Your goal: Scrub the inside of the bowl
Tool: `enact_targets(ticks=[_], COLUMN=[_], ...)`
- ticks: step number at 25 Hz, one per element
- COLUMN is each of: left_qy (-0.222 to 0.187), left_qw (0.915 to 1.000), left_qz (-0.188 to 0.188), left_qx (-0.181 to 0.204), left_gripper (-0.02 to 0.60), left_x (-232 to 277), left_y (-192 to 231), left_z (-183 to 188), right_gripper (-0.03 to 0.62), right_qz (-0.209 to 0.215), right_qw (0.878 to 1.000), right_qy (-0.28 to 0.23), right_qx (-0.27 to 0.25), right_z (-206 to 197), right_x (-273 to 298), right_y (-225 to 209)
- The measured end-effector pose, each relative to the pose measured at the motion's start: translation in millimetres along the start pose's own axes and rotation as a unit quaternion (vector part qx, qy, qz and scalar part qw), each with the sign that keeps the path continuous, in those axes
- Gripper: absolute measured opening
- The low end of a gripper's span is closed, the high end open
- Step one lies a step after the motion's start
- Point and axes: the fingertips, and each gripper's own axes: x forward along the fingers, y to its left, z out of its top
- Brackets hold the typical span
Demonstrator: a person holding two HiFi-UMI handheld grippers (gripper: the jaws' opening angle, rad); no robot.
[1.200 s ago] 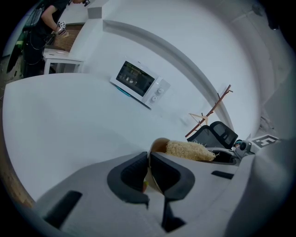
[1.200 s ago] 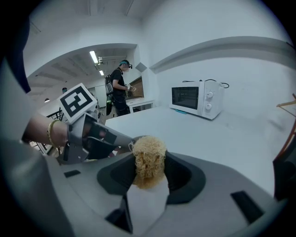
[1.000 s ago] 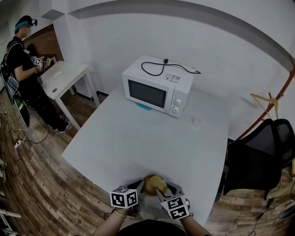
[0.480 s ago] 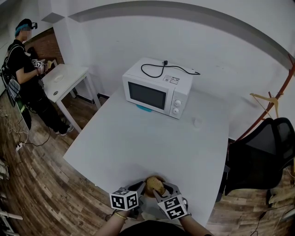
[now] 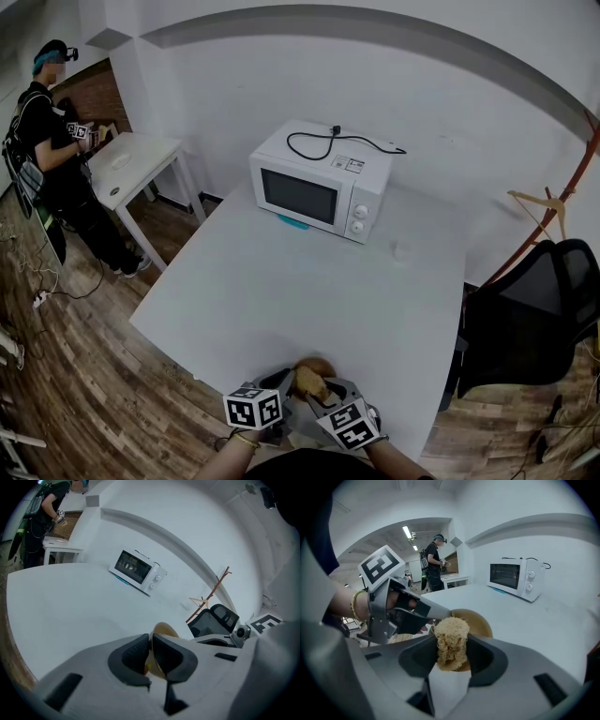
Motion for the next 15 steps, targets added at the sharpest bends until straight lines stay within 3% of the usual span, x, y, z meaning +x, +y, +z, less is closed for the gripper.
enact_targets(ticks=[6,15], left_qy=[0.0,0.002], left_qw=[0.9999,0.9998], left_qz=[0.002,-0.002], left_qx=[0.017,0.018], left_gripper=[0.035,0.035], left_x=[-0.2,-2.1], left_y=[-2.0,-4.6], left_z=[0.4,-4.1], right_gripper=[0.175,0.175], right_qz=[0.015,-0.014], right_qw=[0.999,0.999], right_qy=[0.016,0.026], right_qx=[-0.039,-0.032], right_z=[-4.7,-15.0], right_x=[-7.2,-17.8], right_y=[3.0,-21.1])
